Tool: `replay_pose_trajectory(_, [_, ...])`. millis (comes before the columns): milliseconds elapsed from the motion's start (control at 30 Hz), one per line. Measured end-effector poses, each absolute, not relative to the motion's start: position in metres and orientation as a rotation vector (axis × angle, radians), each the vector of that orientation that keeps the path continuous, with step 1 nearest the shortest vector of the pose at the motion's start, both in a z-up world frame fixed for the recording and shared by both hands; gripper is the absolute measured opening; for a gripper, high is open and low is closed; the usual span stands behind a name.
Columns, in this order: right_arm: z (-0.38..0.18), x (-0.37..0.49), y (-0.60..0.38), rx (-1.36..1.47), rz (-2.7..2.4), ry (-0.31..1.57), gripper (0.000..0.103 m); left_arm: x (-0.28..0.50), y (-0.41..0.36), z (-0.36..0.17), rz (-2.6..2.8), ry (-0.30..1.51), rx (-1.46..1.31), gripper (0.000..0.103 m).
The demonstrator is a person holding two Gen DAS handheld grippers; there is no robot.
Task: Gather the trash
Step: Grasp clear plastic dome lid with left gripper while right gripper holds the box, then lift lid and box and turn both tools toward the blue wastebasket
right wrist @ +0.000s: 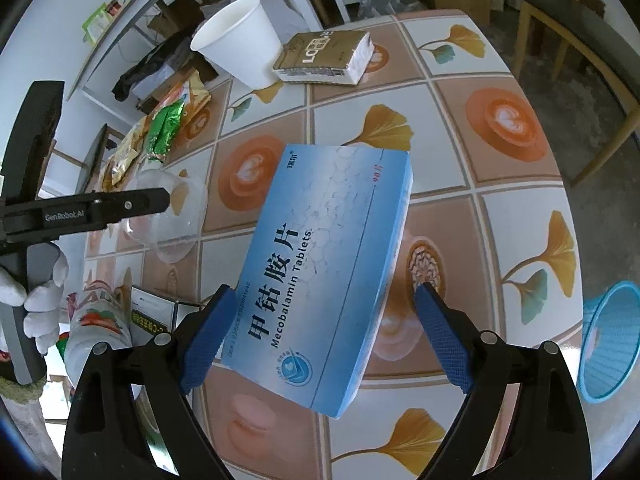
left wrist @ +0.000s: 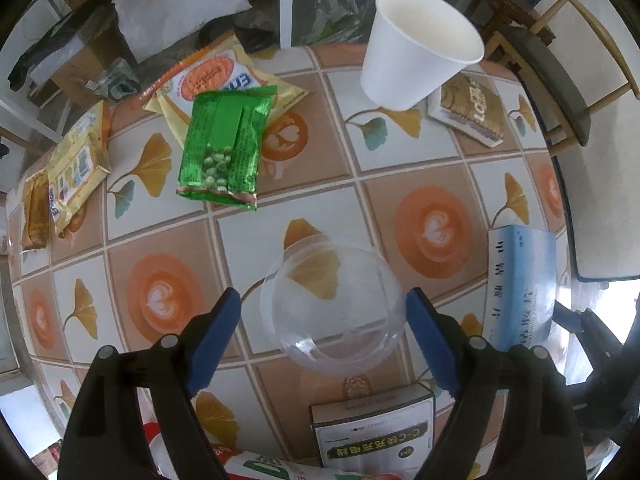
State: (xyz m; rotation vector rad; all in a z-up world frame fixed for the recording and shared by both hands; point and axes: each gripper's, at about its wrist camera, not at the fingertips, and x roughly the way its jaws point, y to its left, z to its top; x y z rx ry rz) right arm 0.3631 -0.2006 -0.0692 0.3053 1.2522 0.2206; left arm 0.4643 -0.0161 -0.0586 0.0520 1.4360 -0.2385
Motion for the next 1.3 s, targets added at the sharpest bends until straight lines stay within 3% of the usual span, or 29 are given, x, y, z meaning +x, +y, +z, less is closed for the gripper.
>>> replay_pose_trajectory(267, [-0.071, 0.367, -0.192, 0.278, 0.194, 1.236, 0.087, 0.463, -0.015, -0.066, -0.25, 1.458, 0.043, 0.081])
replay_pose_trajectory(500, [-0.072, 0.371, -0.182, 0.275, 0.175, 1.232, 0.087, 0.461, -0.019, -0.069, -0.277, 1.465, 0.058, 0.07])
replay_pose_trajectory(633, [-0.073, 0.372, -0.173, 0.222, 0.156, 1.229, 0.086, 0.457, -0.022, -0.068, -0.269, 1.45, 0.066, 0.069])
replay_pose_trajectory(733, [-0.073, 0.371, -0.173, 0.213, 0.144, 1.223, 0.078, 0.455, -0.02, -0.067, -0.268, 1.438, 0.059, 0.069])
replay_pose_trajectory(1300, [-0.067, 0.358, -0.195, 0.274, 0.153, 1.195, 0.075, 0.446, 0.005, -0.024, -0.243, 1.246, -0.038, 0.068])
